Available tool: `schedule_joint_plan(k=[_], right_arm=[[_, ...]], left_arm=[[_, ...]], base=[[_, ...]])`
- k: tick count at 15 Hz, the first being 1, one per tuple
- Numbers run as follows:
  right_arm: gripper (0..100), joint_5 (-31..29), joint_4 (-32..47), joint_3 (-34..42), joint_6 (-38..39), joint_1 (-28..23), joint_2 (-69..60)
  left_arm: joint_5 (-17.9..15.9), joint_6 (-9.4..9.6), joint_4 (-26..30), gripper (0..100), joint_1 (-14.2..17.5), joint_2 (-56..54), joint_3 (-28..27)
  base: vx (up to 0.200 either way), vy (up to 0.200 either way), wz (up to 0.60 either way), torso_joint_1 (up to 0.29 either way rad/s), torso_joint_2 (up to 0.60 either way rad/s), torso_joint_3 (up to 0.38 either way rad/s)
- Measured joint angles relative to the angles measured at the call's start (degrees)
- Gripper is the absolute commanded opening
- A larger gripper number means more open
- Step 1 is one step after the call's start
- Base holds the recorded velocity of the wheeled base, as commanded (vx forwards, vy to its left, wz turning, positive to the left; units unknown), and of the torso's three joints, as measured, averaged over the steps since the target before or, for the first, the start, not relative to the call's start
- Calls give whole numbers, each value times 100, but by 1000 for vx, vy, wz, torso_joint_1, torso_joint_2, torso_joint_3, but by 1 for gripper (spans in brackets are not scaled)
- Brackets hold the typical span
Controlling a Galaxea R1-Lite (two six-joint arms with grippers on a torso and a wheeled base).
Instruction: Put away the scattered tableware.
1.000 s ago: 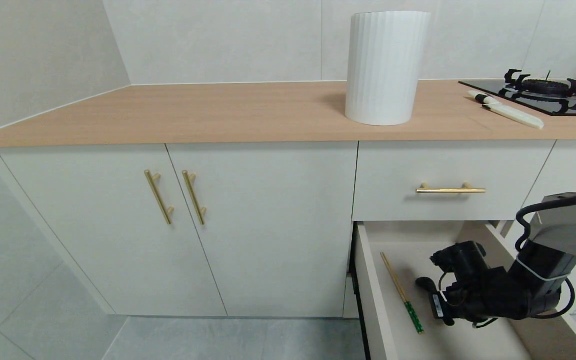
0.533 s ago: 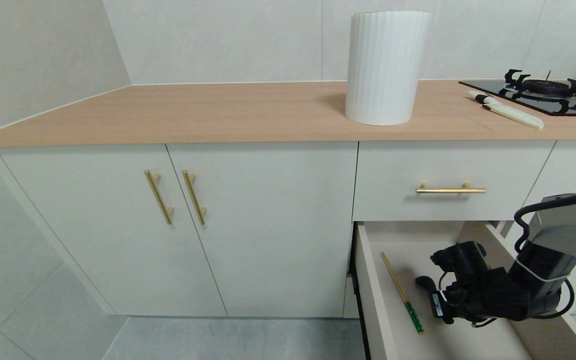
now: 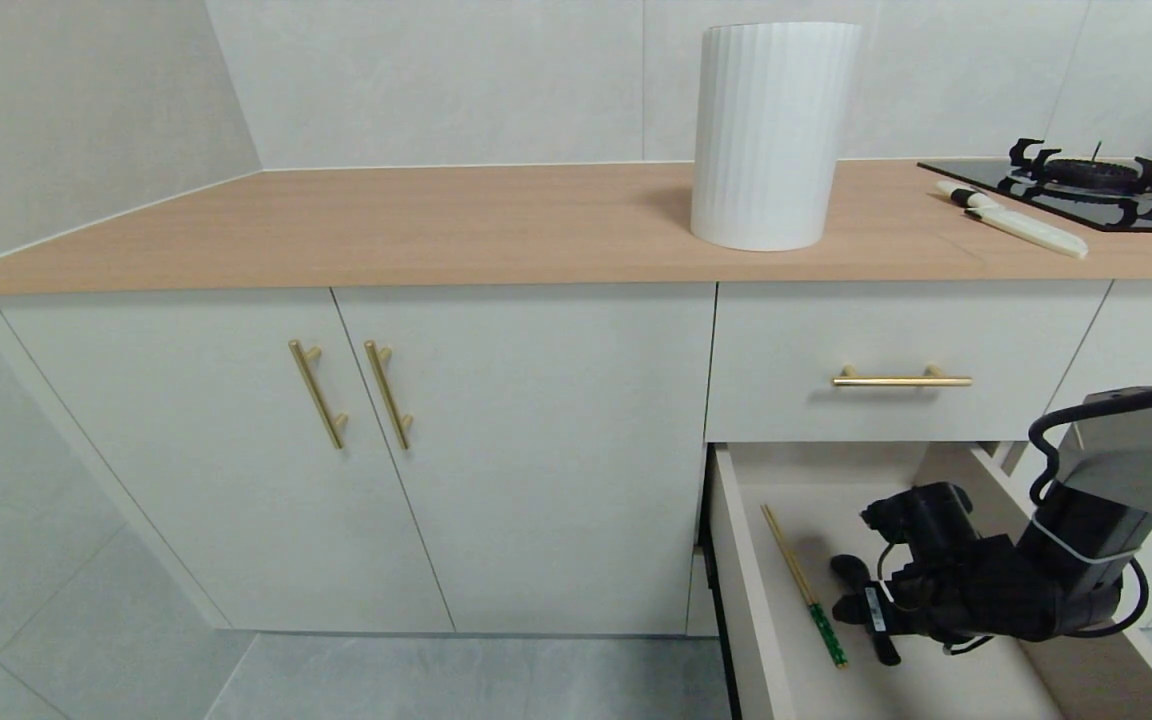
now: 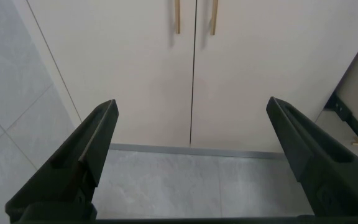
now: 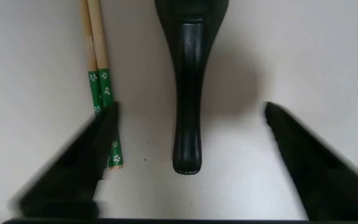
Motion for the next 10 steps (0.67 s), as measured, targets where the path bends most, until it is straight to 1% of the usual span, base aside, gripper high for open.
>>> schedule_joint_plan(k=[5, 10], right_arm=[[100, -2, 1, 17, 0, -22, -183], [100, -11, 33, 229, -57, -112, -1035]], left_arm=[[0, -2, 0, 100, 0, 0, 0], [1, 0, 0, 100, 0, 0, 0]], base=[[0, 0, 0, 0, 0, 0], [0, 0, 0, 0, 0, 0]])
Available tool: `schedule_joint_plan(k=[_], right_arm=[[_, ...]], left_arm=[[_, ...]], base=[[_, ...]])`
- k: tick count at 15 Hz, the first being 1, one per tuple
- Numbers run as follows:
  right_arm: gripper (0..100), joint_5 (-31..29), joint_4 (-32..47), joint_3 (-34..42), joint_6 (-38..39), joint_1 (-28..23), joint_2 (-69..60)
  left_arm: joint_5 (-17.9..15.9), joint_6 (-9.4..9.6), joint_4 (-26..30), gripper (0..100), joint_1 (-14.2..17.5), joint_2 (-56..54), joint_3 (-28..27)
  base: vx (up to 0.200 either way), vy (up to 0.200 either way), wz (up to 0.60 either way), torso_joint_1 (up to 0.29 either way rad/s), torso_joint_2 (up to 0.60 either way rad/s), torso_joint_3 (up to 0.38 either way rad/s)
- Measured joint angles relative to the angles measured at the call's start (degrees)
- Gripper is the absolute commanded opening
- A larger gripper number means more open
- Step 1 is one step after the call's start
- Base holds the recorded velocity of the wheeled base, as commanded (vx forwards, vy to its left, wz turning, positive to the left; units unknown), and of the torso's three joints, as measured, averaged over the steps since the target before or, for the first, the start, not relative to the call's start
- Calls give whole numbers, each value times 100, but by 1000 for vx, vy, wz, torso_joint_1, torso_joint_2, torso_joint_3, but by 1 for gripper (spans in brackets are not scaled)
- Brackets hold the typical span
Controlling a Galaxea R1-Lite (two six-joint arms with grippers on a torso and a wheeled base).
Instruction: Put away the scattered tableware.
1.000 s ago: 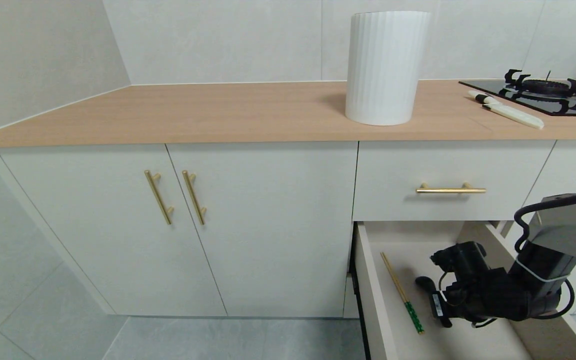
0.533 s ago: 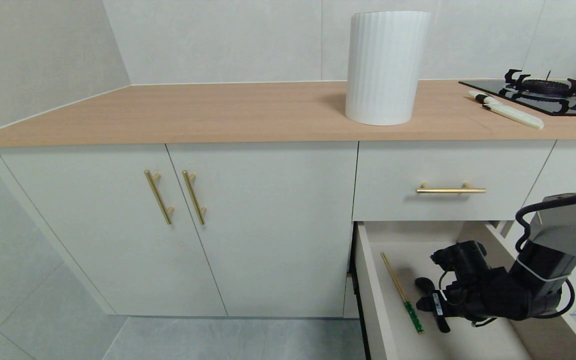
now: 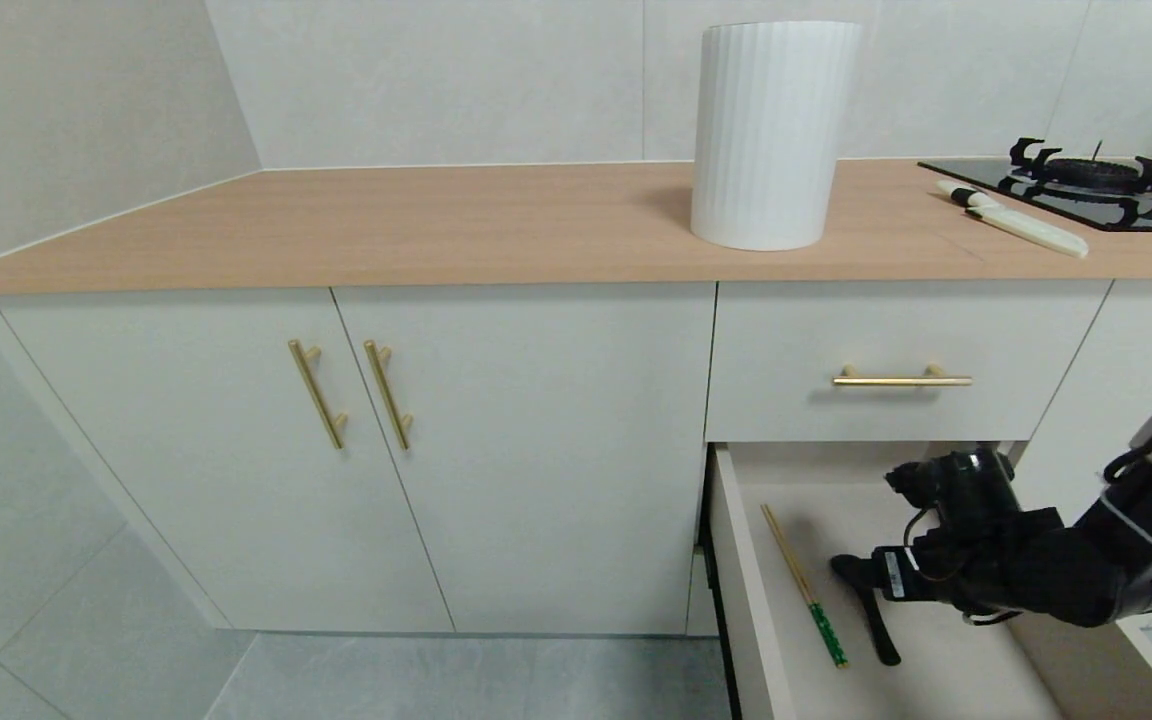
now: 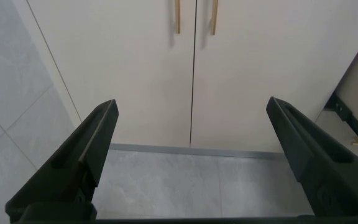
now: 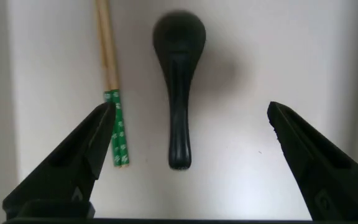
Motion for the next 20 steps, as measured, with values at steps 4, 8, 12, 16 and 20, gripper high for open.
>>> schedule_joint_plan(k=[4, 8, 12, 16, 20], right_arm=[[100, -7, 549, 282, -104, 2, -1659], [100, -10, 2004, 424, -143, 138, -3246], [100, -82, 2402, 1161, -194, 650, -4514], [100, -391, 2404, 1734, -183, 879, -5085], [100, -396, 2666, 1930, -191, 920, -5535]], left_arm=[[0, -2, 0, 100, 0, 0, 0], [0, -2, 2, 100, 0, 0, 0], [0, 9, 0, 100, 0, 0, 0], [-1, 12, 2, 100, 0, 0, 0], [0, 6, 2, 100, 0, 0, 0]], base=[[0, 0, 0, 0, 0, 0], [0, 0, 0, 0, 0, 0], [0, 0, 0, 0, 0, 0], [-150, 0, 0, 2, 1, 2], [-200, 0, 0, 2, 5, 5]])
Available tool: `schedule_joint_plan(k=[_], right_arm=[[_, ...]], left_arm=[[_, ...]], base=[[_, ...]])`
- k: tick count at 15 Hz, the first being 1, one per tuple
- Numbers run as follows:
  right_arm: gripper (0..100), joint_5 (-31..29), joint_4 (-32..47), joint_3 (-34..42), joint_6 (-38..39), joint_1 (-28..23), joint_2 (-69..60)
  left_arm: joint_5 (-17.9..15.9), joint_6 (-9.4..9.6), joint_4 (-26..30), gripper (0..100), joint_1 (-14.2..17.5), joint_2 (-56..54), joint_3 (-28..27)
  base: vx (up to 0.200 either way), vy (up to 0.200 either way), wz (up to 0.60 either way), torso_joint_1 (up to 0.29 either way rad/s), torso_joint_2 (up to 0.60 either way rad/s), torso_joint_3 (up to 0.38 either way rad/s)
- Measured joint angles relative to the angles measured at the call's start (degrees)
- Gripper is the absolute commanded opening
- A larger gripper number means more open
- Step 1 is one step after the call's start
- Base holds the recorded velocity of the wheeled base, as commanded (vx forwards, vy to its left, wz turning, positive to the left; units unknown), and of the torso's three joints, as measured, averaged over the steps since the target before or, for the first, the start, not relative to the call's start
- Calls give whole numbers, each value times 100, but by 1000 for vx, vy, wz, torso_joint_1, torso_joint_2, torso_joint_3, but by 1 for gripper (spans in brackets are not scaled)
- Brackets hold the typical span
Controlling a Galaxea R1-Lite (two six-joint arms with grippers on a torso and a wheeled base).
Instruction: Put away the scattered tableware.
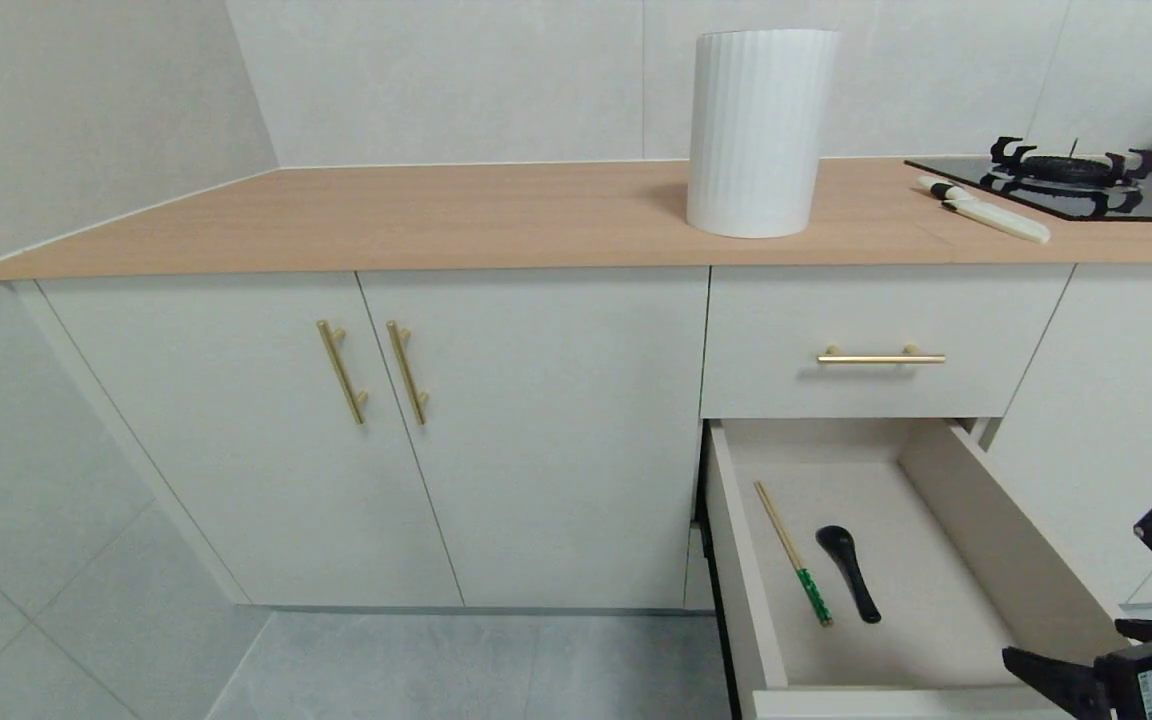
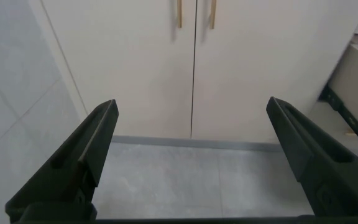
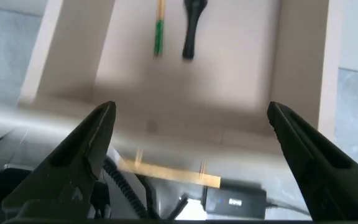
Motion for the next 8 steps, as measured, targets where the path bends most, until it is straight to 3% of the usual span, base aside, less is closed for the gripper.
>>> schedule_joint_plan(k=[2, 8], right_arm=[[100, 5, 413, 44, 5, 71, -236], [100, 222, 1141, 99, 49, 134, -278]], left_arm=[[0, -6, 0, 100, 0, 0, 0], [-1, -9, 0, 100, 2, 0, 0]], base=[[-200, 0, 0, 2, 0, 5], [0, 0, 0, 0, 0, 0]])
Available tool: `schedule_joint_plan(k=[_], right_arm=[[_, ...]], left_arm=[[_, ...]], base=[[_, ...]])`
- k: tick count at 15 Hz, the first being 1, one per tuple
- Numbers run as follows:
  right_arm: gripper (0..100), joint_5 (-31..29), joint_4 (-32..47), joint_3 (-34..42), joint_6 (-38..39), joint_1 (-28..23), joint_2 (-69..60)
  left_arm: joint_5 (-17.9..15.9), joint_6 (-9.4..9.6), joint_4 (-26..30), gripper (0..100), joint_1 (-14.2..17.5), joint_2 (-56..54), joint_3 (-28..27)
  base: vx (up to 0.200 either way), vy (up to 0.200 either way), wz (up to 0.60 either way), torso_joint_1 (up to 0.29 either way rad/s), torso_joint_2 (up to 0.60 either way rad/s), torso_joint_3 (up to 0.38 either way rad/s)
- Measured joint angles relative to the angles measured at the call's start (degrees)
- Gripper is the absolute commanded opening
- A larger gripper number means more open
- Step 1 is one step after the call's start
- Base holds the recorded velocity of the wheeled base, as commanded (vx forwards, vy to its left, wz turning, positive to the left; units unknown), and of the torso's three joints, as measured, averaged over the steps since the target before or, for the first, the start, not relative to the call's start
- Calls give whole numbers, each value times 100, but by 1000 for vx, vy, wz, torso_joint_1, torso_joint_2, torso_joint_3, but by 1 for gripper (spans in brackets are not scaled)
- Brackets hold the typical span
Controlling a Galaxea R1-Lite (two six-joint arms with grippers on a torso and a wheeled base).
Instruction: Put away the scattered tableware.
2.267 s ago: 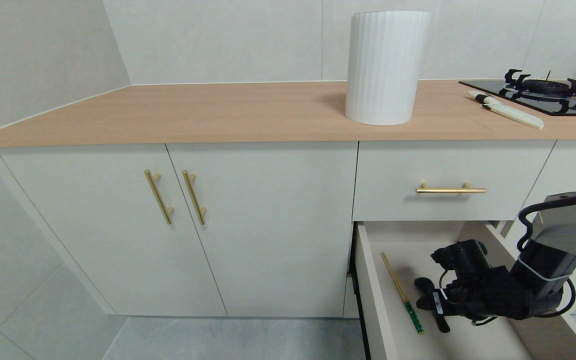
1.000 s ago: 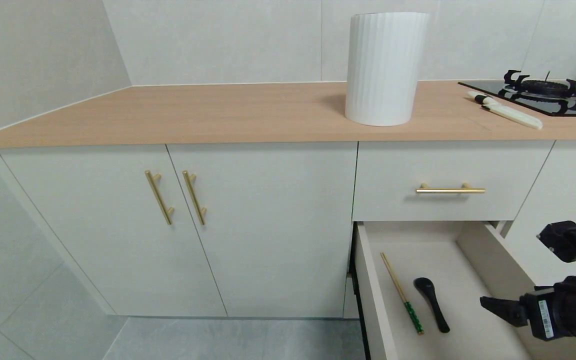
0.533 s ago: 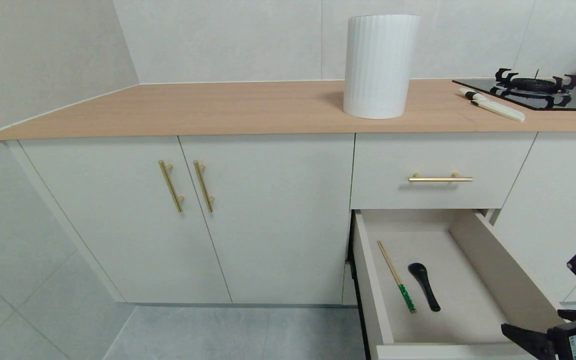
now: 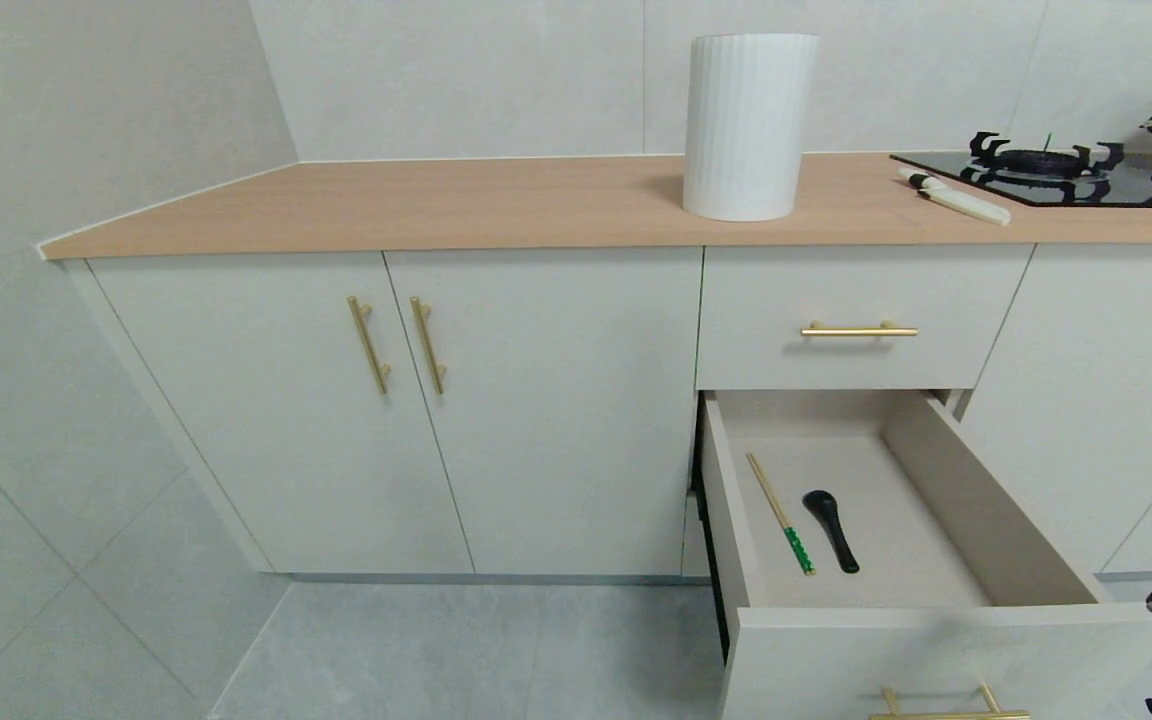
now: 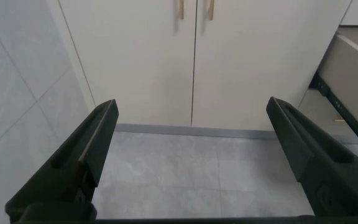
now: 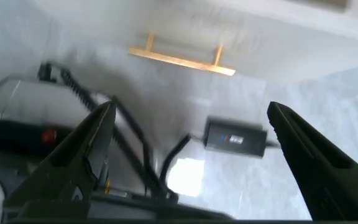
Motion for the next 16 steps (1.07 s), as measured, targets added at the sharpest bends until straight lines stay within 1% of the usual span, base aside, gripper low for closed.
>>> schedule_joint_plan(k=[3, 6, 10, 16], right_arm=[[100, 191, -26, 23, 129, 0, 366], [100, 255, -112, -286, 129, 50, 948], [100, 238, -35, -1072, 115, 124, 1546], [100, 51, -38, -1262, 172, 130, 2246]], left_arm=[[1, 0, -2, 100, -2, 0, 0], [1, 2, -2, 100, -2, 0, 0], [0, 0, -2, 100, -5, 0, 0], [1, 2, -2, 100, -2, 0, 0]], base=[[0, 0, 0, 0, 0, 0], [0, 0, 0, 0, 0, 0], [0, 0, 0, 0, 0, 0], [0, 0, 0, 0, 0, 0]])
